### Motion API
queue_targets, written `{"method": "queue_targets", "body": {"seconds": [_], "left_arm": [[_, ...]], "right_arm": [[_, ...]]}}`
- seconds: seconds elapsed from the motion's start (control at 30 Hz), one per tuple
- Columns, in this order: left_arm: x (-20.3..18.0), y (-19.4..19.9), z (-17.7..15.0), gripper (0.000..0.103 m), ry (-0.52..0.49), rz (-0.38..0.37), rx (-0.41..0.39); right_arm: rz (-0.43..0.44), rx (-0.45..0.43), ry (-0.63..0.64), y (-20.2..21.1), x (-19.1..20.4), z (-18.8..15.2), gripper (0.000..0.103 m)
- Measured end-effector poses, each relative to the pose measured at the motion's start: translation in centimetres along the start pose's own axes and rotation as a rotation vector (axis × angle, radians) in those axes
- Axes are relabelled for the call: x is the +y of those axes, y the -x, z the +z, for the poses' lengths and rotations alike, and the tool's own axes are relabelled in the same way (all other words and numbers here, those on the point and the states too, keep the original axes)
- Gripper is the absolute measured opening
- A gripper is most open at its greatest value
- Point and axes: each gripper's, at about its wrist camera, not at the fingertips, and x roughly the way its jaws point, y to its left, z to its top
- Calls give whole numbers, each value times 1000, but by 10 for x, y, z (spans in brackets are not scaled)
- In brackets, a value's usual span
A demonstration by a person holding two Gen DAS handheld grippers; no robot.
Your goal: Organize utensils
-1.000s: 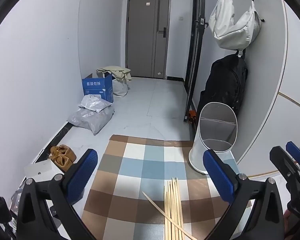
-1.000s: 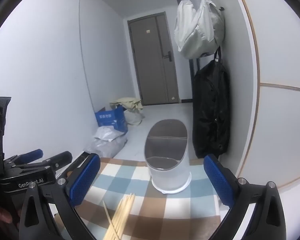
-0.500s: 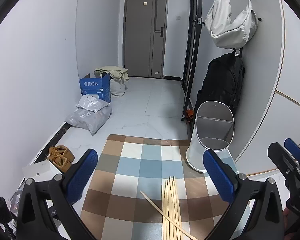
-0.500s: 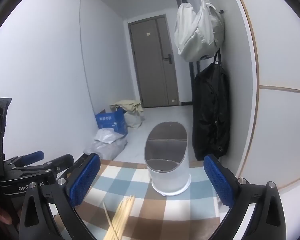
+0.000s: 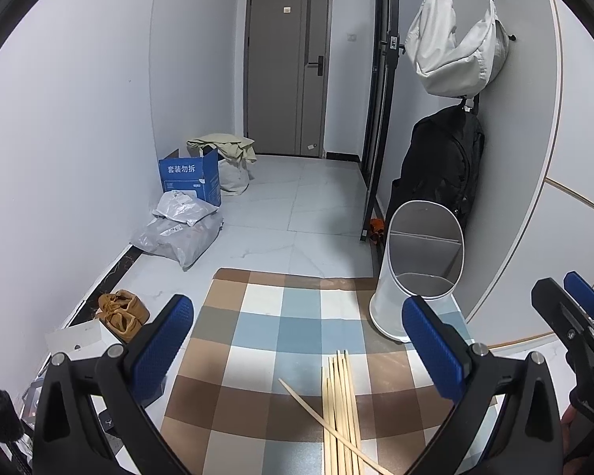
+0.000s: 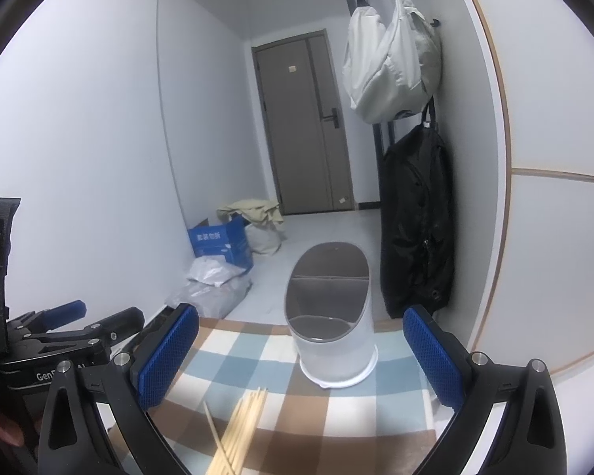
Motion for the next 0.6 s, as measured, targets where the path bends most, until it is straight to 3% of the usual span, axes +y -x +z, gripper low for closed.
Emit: {"method": "queue_targets", "body": {"seconds": [0.6], "left_arm": [[-1,2,0,102,-5,4,-4]], "right_arm": [[-2,-6,8,0,0,0,103]]}}
